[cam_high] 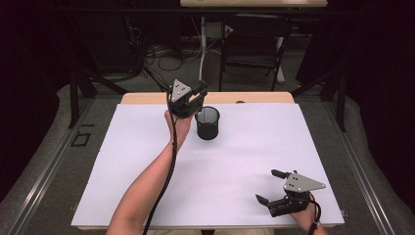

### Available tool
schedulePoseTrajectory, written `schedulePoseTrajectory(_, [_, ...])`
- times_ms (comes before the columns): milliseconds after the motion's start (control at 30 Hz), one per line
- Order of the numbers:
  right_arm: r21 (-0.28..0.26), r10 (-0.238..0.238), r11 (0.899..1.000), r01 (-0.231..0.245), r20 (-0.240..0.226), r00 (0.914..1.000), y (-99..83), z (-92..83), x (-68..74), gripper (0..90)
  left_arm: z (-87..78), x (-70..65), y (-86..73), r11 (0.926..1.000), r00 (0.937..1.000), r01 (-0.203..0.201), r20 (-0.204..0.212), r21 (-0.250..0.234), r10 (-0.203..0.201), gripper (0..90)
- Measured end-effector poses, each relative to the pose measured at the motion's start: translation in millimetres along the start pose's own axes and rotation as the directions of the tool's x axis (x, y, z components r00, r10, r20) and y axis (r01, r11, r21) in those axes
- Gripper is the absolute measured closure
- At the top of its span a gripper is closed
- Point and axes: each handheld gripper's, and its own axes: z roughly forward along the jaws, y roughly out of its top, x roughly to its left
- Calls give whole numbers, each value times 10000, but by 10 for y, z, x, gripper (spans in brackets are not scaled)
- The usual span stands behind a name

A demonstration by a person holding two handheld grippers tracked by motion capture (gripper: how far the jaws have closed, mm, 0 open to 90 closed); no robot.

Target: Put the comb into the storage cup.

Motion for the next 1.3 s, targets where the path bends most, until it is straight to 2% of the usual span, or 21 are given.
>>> schedulePoseTrajectory(467, [4,11,10000,-11,-7,10000,2,-1,5,13,77,-1,-60,9999,9999,-18,128,-99,20,724])
schedulePoseTrajectory(1300, [-10,45,10000,-45,-4,10000,2,2,10,14,188,-11,-149,9993,9995,-250,199,294,244,724])
